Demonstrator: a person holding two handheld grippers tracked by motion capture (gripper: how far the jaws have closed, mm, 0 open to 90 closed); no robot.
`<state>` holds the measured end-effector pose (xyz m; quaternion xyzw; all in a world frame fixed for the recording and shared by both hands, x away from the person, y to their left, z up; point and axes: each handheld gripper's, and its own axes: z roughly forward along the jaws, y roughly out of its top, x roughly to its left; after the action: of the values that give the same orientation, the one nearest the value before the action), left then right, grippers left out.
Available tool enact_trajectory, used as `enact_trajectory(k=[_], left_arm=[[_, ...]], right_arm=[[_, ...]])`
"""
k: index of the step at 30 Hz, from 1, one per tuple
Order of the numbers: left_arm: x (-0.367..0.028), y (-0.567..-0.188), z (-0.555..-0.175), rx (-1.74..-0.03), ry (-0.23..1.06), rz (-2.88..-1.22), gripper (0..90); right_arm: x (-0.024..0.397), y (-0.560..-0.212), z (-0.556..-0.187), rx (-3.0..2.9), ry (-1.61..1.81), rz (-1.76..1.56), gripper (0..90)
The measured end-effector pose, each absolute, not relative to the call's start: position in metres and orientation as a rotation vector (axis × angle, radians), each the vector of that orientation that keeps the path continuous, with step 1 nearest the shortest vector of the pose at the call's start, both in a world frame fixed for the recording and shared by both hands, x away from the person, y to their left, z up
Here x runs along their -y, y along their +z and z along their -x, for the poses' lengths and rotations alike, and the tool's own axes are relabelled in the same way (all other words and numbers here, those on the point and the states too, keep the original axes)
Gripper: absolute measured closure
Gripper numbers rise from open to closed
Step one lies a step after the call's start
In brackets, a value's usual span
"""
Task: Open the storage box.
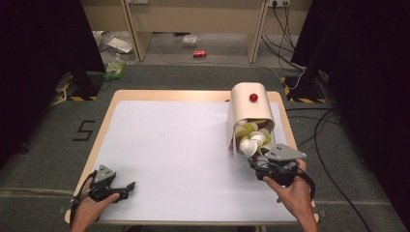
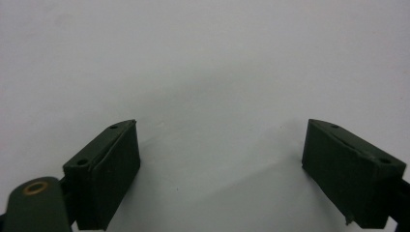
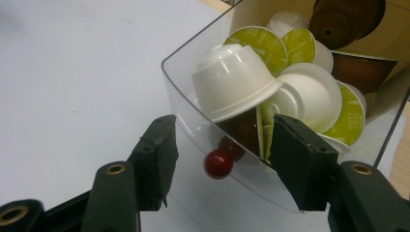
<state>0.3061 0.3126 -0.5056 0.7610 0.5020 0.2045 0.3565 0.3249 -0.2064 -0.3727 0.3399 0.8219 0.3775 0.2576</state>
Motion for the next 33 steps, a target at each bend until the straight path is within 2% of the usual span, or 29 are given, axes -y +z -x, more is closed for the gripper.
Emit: enact_trajectory(k=[33], left_arm=[[-0.3125, -0.5056, -0.3061, -1.296, 0.529, -1.965, 12.5]], right_arm=[[0.2076, -0.3739, -0.3151, -2.232, 1.002, -0.924, 43.4]])
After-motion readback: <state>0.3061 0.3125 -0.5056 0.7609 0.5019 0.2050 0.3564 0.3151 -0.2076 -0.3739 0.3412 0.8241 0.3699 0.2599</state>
